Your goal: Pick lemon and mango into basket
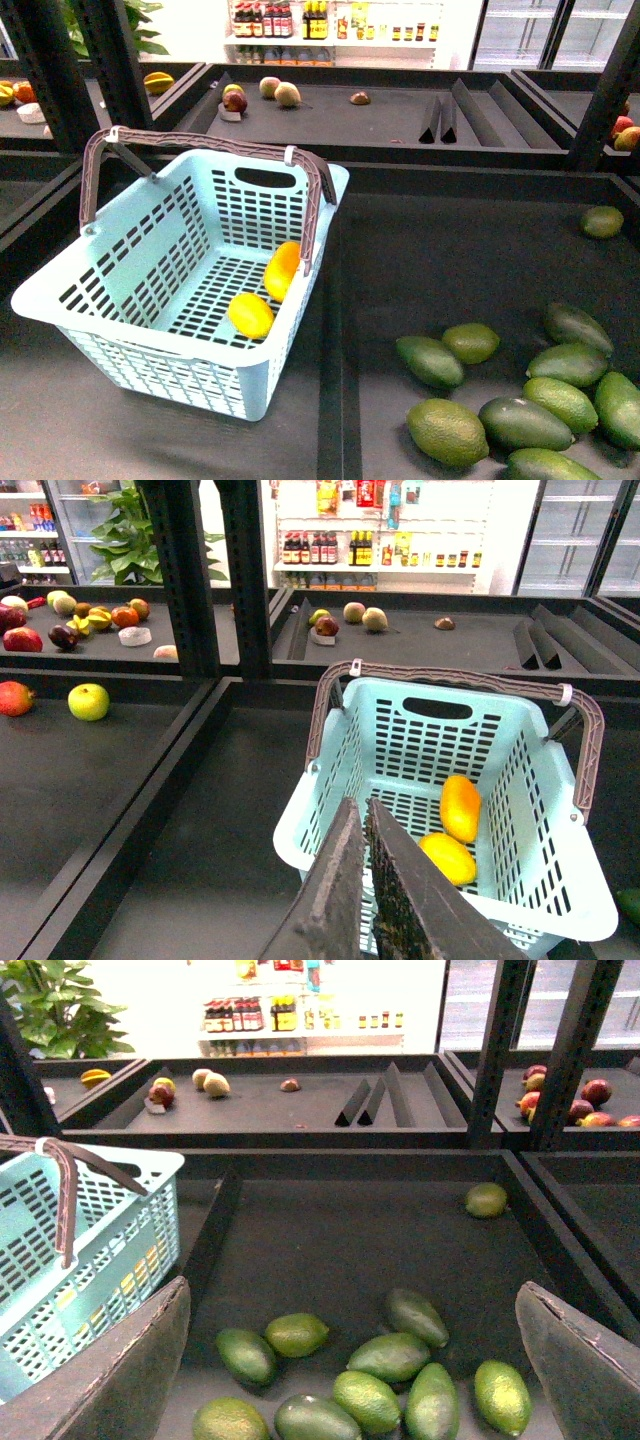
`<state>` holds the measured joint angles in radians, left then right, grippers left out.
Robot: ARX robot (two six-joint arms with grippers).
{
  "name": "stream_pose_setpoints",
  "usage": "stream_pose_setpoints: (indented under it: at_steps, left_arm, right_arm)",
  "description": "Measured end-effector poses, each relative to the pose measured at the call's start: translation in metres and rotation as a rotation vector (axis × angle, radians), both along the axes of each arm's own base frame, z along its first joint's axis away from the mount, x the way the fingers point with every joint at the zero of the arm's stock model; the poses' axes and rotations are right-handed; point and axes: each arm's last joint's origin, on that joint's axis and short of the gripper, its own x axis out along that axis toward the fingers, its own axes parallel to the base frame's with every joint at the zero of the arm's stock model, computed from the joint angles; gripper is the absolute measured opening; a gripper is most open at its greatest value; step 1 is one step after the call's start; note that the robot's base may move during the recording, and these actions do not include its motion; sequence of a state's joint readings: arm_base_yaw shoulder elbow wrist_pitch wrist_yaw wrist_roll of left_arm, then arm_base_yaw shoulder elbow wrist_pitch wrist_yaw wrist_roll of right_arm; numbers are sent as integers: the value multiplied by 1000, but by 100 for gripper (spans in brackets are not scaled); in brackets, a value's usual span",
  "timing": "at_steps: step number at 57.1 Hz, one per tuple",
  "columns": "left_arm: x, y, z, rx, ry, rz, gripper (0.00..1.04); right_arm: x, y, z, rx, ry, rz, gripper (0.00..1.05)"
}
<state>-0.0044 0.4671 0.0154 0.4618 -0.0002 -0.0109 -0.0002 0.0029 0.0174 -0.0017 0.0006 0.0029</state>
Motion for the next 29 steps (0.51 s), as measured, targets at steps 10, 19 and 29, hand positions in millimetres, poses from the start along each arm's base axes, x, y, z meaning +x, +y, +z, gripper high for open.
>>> stream_pose_setpoints:
  at_steps: [10,19,29]
  left_arm:
    - [-7,0,1,0,-4,0,3]
    - [-12,0,1,0,-5,0,3]
    - [-16,0,1,0,-6,0,3]
  right_arm:
    - [0,0,0,0,0,0,96]
    - [0,0,0,0,0,0,96]
    - [0,0,0,0,0,0,96]
